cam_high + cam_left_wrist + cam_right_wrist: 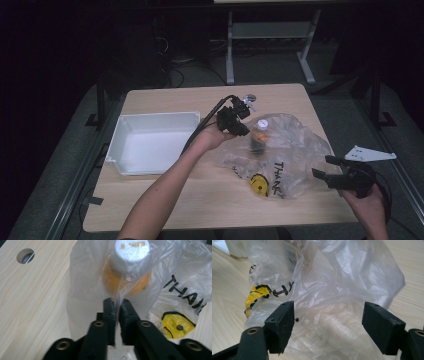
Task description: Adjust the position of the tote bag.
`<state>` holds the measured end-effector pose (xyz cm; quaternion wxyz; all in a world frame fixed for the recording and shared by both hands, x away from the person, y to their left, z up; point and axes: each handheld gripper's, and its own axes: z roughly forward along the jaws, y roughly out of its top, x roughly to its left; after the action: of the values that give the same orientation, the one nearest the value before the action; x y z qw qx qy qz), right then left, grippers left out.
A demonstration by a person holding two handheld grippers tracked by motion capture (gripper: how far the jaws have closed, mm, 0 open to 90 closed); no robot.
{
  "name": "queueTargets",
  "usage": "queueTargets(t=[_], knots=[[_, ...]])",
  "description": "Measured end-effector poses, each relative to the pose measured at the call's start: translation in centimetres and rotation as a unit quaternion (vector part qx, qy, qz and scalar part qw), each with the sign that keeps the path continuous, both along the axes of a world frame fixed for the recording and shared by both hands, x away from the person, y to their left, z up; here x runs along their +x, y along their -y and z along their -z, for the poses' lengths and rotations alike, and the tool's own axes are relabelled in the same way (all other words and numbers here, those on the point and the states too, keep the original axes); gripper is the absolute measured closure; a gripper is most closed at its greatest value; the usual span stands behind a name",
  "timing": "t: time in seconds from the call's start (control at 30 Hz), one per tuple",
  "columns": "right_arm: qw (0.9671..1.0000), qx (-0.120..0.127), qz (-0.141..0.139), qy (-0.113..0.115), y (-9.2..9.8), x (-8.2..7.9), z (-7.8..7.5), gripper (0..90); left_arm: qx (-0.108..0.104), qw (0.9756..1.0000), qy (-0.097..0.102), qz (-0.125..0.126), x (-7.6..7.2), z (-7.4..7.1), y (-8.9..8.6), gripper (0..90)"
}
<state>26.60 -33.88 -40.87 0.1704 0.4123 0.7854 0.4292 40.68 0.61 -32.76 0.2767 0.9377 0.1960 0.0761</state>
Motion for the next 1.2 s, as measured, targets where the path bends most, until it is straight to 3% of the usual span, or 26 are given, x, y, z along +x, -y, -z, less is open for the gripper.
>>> queueTargets(t=[0.43, 1.2], knots=[[0.9999, -0.004, -0.010, -0.002, -0.6, 0.0, 0.1, 25.5, 0.005, 0.9996, -0.015, -0.025, -0.5, 1.7, -2.5, 89.8], [0.9997, -0.008, -0.024, -0.008, -1.1, 0.1, 0.0, 25.2, 0.009, 0.9978, -0.044, -0.049, -0.9, 5.0, -4.7, 89.8]])
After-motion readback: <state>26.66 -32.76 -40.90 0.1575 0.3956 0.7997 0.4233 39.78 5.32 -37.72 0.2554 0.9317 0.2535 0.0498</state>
